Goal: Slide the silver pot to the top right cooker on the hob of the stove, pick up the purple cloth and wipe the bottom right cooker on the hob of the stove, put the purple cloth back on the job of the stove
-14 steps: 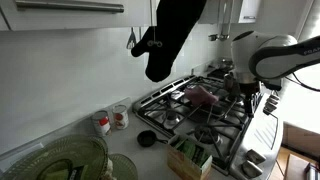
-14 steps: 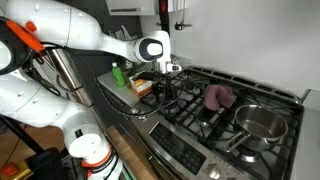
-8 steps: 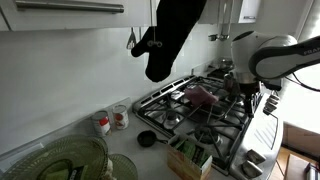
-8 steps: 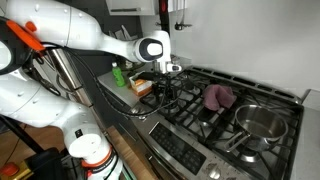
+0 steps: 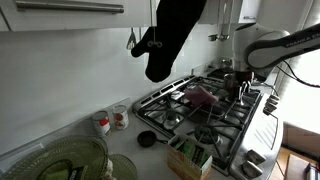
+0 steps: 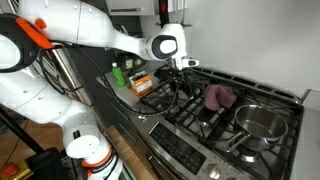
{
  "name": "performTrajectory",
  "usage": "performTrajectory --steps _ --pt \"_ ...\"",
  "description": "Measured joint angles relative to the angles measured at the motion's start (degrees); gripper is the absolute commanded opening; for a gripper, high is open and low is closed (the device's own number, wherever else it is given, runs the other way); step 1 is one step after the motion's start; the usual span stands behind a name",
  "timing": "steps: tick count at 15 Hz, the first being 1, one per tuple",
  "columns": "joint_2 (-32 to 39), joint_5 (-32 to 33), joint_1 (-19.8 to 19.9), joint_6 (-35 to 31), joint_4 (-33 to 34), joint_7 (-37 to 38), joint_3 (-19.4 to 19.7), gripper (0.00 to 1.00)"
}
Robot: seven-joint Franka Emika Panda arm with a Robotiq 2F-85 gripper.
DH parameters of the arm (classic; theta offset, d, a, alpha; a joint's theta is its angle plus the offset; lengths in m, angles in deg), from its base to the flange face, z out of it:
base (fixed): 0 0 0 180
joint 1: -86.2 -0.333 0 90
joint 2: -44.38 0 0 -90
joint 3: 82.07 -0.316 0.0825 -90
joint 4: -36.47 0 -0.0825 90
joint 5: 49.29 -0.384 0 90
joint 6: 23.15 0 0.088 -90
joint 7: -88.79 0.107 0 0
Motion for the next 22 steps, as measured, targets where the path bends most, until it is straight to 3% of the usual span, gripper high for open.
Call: performTrajectory --steps 7,14,18,22 --pt "7.76 5.76 4.7 -24.44 6.41 -0.44 5.45 1.0" --pt "9.03 5.78 5.11 -25.61 7.64 -0.35 5.76 1.0" --pt "12.33 5.49 5.61 -25.79 8.82 6.81 5.96 1.0" --pt "18.29 0.84 5.91 -28.51 12.67 10.47 7.29 1.0"
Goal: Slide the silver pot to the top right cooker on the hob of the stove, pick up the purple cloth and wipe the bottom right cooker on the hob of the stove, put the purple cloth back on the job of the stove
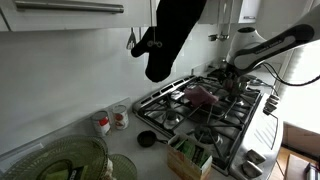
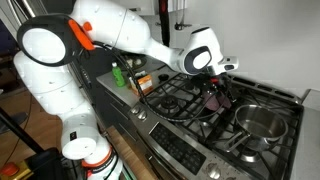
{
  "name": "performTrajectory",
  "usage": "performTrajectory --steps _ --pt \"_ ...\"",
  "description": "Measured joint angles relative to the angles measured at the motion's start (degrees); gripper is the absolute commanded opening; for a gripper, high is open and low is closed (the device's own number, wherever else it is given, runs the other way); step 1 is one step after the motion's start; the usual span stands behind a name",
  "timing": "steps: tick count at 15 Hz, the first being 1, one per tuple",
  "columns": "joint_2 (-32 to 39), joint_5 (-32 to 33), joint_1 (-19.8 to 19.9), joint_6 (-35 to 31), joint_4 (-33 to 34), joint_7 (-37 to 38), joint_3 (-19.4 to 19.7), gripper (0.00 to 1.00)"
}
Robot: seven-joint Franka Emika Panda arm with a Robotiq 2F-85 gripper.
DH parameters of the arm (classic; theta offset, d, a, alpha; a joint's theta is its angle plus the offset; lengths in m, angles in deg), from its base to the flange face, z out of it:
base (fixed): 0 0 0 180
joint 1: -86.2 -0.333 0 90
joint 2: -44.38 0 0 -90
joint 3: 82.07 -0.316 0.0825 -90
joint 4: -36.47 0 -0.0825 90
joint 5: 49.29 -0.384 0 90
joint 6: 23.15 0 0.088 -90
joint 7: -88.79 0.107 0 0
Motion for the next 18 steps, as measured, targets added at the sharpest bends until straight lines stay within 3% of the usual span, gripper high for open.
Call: performTrajectory --steps 4,10,16,17,18 --pt "3.72 -5.51 0.07 -1.81 4.19 -0.18 1.1 1.0" --pt "7.26 -6.04 0.98 -1.89 9.46 0.9 3.76 1.0" --pt "11.83 -11.43 1.93 -1.97 11.72 0.55 4.03 1.0" --pt "12.65 -11.74 2.01 -2.27 12.04 0.54 4.03 0.75" --pt "13.43 -11.98 2.08 -2.67 12.34 0.55 4.04 0.72"
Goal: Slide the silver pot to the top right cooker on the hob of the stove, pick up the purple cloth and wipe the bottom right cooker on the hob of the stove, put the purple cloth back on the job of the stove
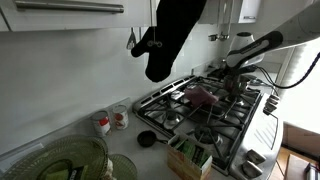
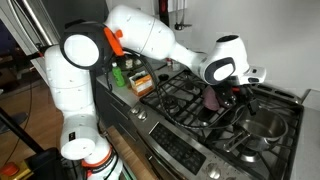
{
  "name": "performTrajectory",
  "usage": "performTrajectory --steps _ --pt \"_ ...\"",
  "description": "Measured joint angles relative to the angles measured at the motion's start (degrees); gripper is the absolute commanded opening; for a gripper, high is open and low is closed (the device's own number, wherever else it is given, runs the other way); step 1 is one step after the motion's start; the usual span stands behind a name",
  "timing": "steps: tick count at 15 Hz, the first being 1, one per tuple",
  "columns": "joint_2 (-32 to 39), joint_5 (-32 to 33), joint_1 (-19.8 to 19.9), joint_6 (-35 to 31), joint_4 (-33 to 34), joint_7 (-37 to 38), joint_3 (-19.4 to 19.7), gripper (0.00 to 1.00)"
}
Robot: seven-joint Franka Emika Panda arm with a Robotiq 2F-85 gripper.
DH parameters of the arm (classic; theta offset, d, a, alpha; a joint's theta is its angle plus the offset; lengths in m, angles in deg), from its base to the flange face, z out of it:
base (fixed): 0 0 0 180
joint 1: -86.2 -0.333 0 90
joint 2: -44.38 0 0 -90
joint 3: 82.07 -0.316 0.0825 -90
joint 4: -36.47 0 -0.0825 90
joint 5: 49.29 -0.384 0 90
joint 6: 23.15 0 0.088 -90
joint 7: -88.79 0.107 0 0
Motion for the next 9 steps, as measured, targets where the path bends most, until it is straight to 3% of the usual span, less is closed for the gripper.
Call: performTrajectory --steps 9 --pt "4.17 -6.58 1.06 -0.45 3.19 -5.44 -0.53 0.05"
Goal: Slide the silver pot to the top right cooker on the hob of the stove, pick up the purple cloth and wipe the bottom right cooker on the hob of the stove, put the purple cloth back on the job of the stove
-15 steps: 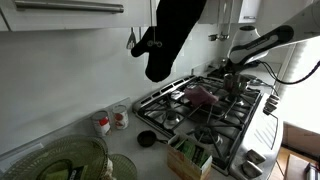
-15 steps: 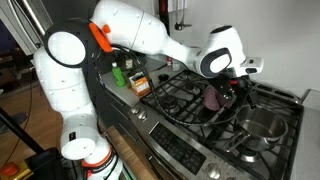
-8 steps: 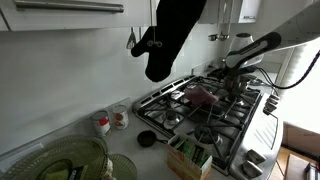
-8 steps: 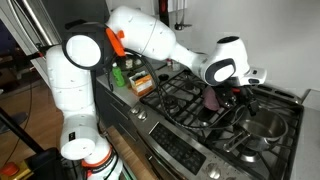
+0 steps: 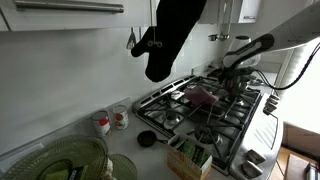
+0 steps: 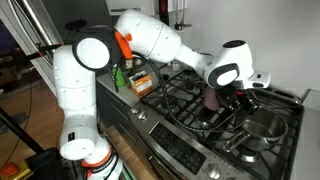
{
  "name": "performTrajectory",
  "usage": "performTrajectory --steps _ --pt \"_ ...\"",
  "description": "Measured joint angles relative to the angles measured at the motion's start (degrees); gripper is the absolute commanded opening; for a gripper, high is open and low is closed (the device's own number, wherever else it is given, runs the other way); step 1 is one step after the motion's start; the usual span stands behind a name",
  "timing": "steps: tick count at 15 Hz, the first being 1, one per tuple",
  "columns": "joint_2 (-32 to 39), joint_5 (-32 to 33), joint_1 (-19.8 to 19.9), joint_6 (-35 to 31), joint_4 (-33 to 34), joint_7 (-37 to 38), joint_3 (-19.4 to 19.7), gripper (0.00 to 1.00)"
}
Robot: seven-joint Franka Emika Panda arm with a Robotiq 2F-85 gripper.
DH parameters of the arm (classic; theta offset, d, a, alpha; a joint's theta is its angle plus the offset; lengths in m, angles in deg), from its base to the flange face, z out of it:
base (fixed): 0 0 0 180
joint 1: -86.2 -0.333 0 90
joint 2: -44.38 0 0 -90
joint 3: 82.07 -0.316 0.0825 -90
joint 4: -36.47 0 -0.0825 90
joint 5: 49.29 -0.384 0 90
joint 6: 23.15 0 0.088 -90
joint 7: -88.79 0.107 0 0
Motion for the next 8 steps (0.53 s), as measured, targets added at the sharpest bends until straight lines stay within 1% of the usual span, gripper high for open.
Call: performTrajectory --steps 1,3,4,6,8 --pt "0.25 -0.6 0.16 0.0 0.35 -0.63 -0.15 0.0" --pt "0.69 -1.66 0.51 0.0 1.01 -1.93 -0.44 0.0" --pt "0.8 -2.12 0.61 0.0 1.25 -2.21 -0.61 0.02" --pt "1.14 -2.79 0.68 -0.03 1.91 -3.45 -0.96 0.0" --pt "1.56 -3.33 0.86 -0.03 2.54 -4.53 -1.32 0.01"
